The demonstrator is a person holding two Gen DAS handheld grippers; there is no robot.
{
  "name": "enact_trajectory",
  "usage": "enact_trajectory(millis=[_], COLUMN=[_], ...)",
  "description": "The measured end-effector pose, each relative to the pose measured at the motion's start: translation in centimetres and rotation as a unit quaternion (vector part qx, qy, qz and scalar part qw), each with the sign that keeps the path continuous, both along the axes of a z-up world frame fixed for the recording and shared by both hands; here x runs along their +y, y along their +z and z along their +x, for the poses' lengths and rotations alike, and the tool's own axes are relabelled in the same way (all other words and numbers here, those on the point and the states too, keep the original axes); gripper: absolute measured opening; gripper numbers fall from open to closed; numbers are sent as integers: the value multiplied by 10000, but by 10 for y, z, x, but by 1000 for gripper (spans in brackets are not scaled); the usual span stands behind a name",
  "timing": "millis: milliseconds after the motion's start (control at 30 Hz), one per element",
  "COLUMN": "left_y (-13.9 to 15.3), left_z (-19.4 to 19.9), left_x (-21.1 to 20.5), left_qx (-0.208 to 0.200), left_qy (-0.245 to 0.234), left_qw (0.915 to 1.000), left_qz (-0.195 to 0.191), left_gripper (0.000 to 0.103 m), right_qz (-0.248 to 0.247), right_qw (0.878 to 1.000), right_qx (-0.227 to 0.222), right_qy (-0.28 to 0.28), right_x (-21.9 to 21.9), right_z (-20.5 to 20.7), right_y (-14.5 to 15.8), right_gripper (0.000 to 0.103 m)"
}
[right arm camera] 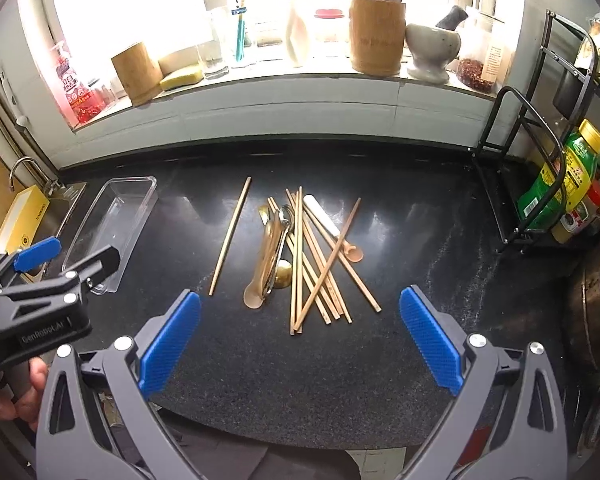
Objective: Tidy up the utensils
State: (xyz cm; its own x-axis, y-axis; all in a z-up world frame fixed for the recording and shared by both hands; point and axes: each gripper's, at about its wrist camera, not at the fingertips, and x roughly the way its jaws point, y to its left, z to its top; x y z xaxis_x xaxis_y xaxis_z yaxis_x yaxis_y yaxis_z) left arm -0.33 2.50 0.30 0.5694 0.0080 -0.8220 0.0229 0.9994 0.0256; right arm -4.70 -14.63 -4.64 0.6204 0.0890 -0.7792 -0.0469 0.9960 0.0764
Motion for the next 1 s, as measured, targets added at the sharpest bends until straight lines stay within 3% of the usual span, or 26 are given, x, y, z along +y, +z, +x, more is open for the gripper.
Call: enact_trajectory(millis=[1000], left_y=[5], left_z=[-5], left_x=[4], left_qx=[-107], left_qy=[-67], left_qw=[9999], left_qz=[49], left_gripper=[97], right_qz=[-71], right_qw=[9999], right_qx=[-124], right_qy=[1], right_x=[8], right_z=[-10], right_y=[7], right_gripper=[97])
